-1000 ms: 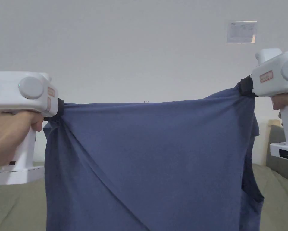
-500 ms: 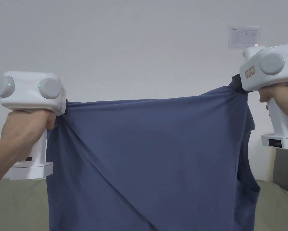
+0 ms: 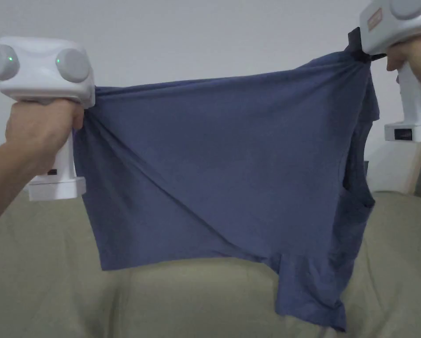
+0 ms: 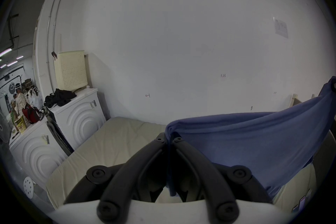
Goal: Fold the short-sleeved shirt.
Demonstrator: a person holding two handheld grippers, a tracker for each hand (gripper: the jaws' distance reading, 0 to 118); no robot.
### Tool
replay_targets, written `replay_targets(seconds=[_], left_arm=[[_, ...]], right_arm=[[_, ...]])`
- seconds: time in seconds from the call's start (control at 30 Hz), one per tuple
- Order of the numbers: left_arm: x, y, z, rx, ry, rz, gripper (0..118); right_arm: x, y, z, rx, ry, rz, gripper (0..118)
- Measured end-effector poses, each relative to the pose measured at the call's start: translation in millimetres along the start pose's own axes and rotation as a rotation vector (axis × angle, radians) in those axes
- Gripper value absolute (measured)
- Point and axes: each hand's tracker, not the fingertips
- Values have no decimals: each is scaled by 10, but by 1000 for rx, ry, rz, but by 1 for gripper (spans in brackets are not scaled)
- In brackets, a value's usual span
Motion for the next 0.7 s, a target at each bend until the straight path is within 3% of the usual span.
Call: replay_targets(seconds=[0.2,0.33,0.53,0.7], left_arm=[[70,-816,-469,-131,-30,-5,0],[-26,-1597,-508,-246,-112,-17,0],[-354,-2658,-132,-355,-133,-140,0],[-705,-3248,598,-391,-175,-166,0]], right_arm=[[-130,-752,-399,-111,32,-17,4],[-243,-1640,-213,-201,87,-27,4],[-238,-2801,488,-282,179,-56,4],[-255,-3499,1424,-335,233,-72,4]])
